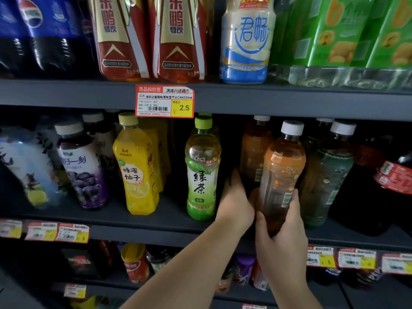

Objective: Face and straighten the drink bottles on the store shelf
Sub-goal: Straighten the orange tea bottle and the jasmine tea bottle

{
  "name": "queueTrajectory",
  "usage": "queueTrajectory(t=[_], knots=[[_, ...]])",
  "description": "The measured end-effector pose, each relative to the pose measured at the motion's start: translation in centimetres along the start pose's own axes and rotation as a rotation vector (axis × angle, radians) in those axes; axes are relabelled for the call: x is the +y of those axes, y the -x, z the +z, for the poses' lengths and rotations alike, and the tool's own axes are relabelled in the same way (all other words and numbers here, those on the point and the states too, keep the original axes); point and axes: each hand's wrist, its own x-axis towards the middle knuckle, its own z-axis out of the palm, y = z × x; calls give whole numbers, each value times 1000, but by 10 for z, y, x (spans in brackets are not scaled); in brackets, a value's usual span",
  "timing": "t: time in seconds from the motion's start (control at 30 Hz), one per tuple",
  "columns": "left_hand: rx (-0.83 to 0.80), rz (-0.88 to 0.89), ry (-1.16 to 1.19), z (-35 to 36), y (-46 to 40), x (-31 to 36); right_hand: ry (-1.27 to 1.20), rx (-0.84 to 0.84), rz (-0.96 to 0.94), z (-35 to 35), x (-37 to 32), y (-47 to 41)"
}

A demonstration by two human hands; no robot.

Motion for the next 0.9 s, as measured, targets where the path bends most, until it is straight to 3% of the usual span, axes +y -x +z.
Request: queueTrajectory(t=[0.33, 0.9], knots=[[-4, -50, 201, -1, -3, -1, 14, 6, 17, -3, -5, 2], [75, -81, 167, 7, -4, 4, -14, -143, 0, -18, 0, -10]])
